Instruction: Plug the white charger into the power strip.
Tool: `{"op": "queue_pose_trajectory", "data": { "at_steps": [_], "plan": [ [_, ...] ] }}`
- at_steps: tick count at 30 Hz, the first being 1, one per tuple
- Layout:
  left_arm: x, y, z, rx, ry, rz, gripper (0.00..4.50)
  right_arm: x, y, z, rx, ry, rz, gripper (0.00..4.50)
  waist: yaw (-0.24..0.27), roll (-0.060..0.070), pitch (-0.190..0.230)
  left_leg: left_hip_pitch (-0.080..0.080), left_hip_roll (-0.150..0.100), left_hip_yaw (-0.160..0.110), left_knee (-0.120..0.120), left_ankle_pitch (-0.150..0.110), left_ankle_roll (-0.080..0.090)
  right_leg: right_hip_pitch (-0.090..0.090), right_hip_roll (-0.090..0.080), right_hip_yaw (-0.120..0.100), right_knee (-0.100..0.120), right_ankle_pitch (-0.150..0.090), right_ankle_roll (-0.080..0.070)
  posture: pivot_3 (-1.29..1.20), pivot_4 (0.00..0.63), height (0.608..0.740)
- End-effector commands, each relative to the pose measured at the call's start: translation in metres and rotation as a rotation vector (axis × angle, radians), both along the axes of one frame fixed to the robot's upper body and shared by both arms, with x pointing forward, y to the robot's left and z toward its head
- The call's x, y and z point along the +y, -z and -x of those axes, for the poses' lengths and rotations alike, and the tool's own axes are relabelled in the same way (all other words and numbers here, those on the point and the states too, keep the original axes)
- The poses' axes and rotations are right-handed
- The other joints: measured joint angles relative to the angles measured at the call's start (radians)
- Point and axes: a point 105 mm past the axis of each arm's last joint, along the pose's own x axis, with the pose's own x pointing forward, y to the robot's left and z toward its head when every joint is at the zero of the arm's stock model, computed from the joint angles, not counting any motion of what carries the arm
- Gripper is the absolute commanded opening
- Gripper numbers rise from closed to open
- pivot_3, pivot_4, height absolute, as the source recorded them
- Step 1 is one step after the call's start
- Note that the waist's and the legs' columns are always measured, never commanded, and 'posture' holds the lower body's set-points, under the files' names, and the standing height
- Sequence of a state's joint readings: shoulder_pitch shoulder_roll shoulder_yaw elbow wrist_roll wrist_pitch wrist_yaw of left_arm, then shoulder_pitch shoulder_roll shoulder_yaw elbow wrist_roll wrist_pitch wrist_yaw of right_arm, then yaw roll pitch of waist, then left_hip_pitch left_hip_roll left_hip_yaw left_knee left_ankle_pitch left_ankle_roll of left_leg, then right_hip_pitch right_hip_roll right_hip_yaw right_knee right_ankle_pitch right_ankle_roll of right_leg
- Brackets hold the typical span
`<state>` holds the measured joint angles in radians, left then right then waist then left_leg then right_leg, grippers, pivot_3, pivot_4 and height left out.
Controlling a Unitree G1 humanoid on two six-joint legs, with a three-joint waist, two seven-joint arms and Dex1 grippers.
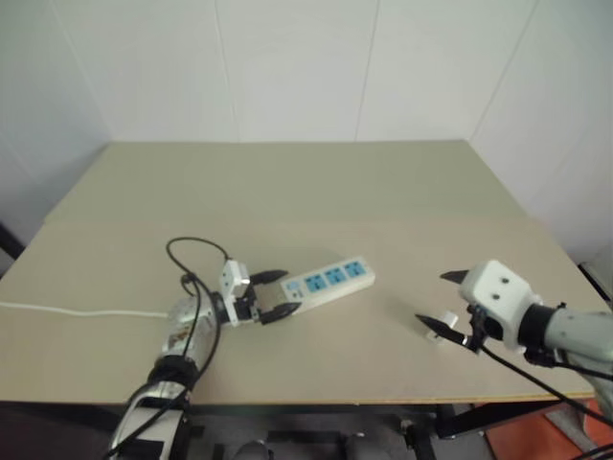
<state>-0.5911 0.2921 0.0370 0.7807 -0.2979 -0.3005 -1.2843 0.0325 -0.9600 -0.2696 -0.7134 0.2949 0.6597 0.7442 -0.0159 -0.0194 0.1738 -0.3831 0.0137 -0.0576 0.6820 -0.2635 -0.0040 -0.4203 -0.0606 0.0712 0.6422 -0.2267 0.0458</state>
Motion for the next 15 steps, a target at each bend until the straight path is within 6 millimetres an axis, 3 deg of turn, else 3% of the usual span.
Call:
{"op": "queue_pose_trajectory", "data": {
  "at_steps": [1, 15],
  "plan": [
    [-0.005, -0.001, -0.001, -0.036, 0.021, -0.025, 4.49, -0.001, -0.013, 0.002, -0.066, 0.013, 0.012, 4.5, 0.001, 0.0, 0.0, 0.0, 0.0, 0.0, 0.0, 0.0, 0.0, 0.0, 0.0, 0.0, 0.0, 0.0, 0.0, 0.0, 0.15, 0.74],
    [-0.01, 0.01, -0.001, -0.025, 0.019, -0.062, 4.49, -0.002, -0.014, 0.002, -0.073, 0.022, 0.014, 4.5, 0.002, 0.0, -0.003, 0.001, 0.0, 0.0, 0.0, 0.0, 0.0, 0.001, 0.0, 0.0, 0.0, 0.0, 0.0, 0.0, 0.15, 0.74]
  ]
}}
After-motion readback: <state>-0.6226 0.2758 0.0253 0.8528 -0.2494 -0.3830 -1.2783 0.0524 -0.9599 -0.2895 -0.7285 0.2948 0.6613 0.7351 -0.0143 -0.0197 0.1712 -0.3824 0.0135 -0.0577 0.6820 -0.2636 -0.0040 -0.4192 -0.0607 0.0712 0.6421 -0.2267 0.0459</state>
